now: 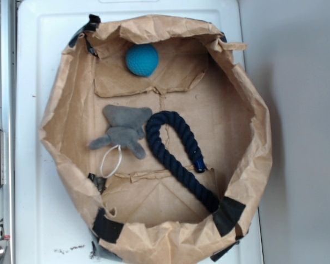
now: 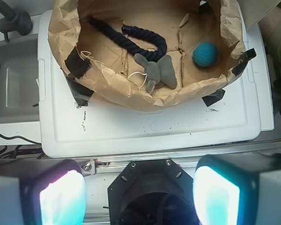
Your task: Grab the blue ball.
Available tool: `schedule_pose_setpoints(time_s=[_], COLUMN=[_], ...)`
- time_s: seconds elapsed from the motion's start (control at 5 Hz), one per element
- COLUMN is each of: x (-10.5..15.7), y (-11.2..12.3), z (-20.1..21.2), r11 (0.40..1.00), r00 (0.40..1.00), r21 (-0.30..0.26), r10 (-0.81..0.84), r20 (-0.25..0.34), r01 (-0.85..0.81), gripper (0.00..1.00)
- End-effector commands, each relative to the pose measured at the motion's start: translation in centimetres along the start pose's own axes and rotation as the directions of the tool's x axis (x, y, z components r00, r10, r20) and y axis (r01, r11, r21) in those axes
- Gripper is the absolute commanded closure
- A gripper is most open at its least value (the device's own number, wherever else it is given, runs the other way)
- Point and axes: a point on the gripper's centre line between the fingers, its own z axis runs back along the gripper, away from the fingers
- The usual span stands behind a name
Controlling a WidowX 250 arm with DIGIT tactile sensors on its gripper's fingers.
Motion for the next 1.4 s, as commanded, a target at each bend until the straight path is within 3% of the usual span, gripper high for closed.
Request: schedule_pose_setpoints(time_s=[0.0, 0.2, 0.4, 1.0, 1.2], x=[0.0, 3.8, 7.7, 7.7, 12.1], y=[0.0, 0.4, 1.8, 1.8, 2.1], z=[0.0, -2.6, -5.4, -5.4, -6.6], r11=[1.000, 0.974, 0.956, 0.956, 0.885], r00=[1.000, 0.971, 0.939, 0.939, 0.886], r21=[0.000, 0.089, 0.093, 0.093, -0.061], r10=[0.000, 0.217, 0.290, 0.290, 0.463], r20=[0.000, -0.102, -0.186, -0.186, -0.008], r01=[0.000, -0.209, -0.277, -0.277, -0.462], gripper=[0.00, 0.00, 0.00, 0.00, 0.00])
